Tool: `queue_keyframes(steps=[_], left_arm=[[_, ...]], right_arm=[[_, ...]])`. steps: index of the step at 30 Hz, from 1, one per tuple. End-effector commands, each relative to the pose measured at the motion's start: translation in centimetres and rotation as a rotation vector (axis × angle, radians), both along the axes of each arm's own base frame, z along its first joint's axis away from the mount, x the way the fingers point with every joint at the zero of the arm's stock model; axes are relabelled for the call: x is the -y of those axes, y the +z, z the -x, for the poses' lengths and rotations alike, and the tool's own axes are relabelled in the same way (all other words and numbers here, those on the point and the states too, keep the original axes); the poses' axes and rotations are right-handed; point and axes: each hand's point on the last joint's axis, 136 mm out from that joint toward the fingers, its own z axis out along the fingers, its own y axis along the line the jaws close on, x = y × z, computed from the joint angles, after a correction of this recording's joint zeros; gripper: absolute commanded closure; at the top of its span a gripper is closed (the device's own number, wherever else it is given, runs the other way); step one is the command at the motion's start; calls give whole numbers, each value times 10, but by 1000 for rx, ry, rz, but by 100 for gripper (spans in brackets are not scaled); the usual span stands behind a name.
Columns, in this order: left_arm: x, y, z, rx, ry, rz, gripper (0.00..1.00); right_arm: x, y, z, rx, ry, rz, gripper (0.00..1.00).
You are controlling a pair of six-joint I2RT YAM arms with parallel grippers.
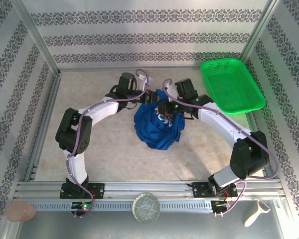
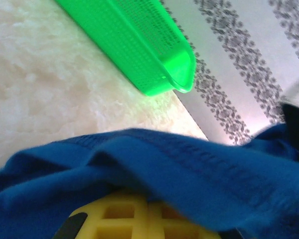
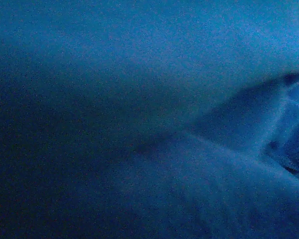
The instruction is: Fold the inside-out t-shirt
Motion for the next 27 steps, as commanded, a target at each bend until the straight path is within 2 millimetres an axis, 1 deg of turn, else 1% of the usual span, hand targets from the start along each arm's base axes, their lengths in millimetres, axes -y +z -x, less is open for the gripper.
queue_keyframes(steps=[1, 2, 4, 5, 7, 9, 10, 12, 14, 16, 17, 18, 19, 21, 22, 24, 25, 27], left_arm=[[-5, -4, -35, -48, 170, 9, 100], [-9, -14, -44, -80, 221, -13, 100], [-22, -43, -59, -167, 320, -97, 100], [-27, -55, -63, -190, 348, -131, 100], [-39, -86, -71, -248, 403, -212, 100], [-53, -108, -76, -285, 448, -268, 100], [-62, -117, -79, -302, 470, -294, 100], [-79, -128, -84, -319, 504, -329, 100], [-98, -133, -89, -332, 534, -357, 100], [-120, -124, -98, -336, 562, -361, 100], [-129, -116, -101, -330, 567, -350, 98], [-137, -102, -105, -313, 573, -331, 90], [-146, -86, -109, -290, 584, -314, 79], [-159, -49, -110, -228, 593, -282, 62], [-165, -30, -108, -198, 600, -275, 52], [-172, 7, -96, -135, 608, -256, 43], [-174, 25, -88, -110, 612, -236, 40], [-169, 54, -67, -85, 612, -162, 39]], right_arm=[[-3, 23, 2, 49, 19, -55, 100], [-3, 27, 4, 58, 22, -66, 100], [-5, 42, 10, 92, 26, -88, 100], [-5, 48, 11, 107, 28, -97, 100], [-4, 68, 12, 150, 15, -117, 100], [-4, 87, 10, 185, 8, -145, 100], [-4, 98, 9, 206, 2, -159, 100], [-3, 125, 3, 257, -15, -194, 100], [-1, 152, -4, 312, -40, -242, 100], [3, 185, -10, 384, -75, -322, 100], [5, 197, -13, 403, -98, -353, 100], [10, 204, -20, 418, -143, -359, 100], [16, 205, -28, 429, -204, -319, 100], [28, 203, -40, 473, -312, -225, 100], [31, 203, -44, 476, -342, -222, 100], [35, 202, -50, 479, -379, -220, 100], [36, 201, -54, 475, -389, -220, 100], [33, 202, -59, 461, -389, -230, 100]])
